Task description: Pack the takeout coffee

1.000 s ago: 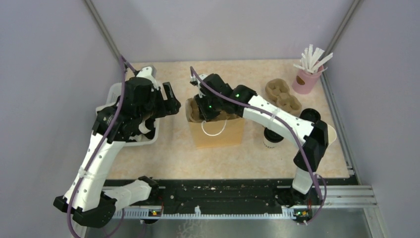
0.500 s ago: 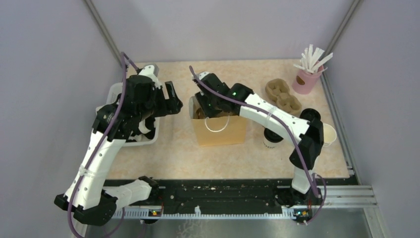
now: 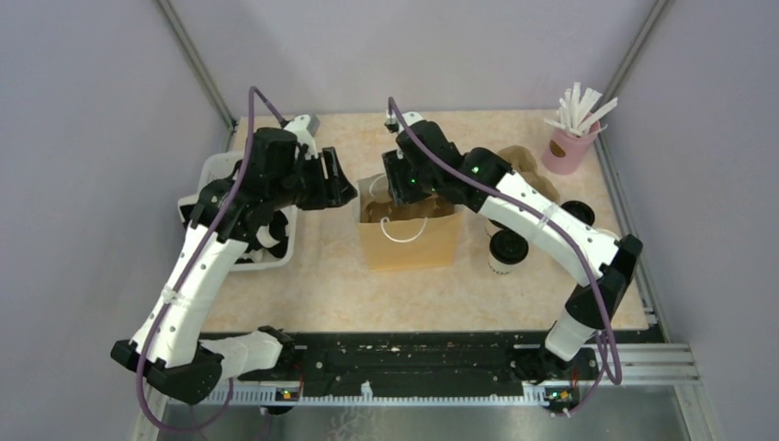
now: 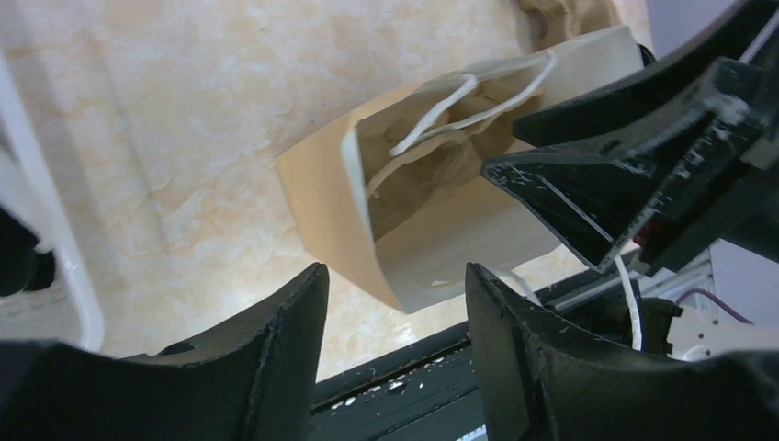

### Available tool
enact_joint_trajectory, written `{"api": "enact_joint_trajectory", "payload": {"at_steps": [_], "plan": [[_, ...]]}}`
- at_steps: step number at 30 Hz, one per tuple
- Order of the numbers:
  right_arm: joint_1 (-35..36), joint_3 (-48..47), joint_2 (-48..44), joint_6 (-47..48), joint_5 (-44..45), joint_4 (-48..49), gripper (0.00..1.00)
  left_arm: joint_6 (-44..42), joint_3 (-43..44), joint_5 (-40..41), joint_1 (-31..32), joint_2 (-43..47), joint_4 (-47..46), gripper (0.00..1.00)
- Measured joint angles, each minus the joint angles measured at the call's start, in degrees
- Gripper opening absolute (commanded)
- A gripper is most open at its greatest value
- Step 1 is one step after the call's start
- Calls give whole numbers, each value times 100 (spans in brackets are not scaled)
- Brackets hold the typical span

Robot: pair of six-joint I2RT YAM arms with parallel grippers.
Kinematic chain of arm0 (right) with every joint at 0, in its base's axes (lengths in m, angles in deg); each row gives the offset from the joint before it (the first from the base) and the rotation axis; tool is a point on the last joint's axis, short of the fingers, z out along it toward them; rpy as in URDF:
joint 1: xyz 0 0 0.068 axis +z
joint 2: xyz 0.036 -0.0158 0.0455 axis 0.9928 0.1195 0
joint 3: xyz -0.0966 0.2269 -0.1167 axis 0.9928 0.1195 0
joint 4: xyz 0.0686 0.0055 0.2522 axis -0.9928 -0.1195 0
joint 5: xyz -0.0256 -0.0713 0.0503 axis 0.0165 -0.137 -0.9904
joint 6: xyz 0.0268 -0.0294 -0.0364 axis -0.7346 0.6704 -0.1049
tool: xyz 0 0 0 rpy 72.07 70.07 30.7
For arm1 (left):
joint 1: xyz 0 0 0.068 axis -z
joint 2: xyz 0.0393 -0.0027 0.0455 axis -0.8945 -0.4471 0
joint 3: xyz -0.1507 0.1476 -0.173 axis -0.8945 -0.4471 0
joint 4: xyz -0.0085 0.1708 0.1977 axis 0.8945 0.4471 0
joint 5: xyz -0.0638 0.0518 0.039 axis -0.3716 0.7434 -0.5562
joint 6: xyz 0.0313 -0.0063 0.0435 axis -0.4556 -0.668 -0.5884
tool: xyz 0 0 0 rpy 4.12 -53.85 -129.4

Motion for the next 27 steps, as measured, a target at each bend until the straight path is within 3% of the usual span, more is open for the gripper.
{"api": "enact_joint_trajectory", "payload": {"at_steps": [9, 27], "plan": [[-579, 1165, -472, -393, -400, 586, 44, -57, 24, -1095, 0, -710, -916, 60], [-592, 1261, -568, -404, -719, 839, 44, -551, -85, -1095, -4, -1351, -1436, 60]]}}
